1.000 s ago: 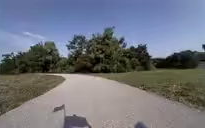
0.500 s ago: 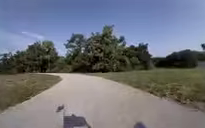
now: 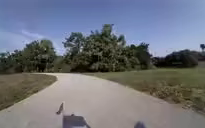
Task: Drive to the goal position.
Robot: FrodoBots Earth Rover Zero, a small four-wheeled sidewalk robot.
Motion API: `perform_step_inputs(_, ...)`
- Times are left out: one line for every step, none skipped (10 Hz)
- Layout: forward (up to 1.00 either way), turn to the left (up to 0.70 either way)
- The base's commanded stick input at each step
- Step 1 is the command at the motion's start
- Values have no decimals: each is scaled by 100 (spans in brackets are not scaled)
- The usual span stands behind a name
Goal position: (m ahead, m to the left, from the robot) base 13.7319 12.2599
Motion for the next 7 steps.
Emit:
perform_step_inputs(100, 15)
perform_step_inputs(100, 15)
perform_step_inputs(100, 36)
perform_step_inputs(100, 40)
perform_step_inputs(100, 40)
perform_step_inputs(100, 38)
perform_step_inputs(100, 35)
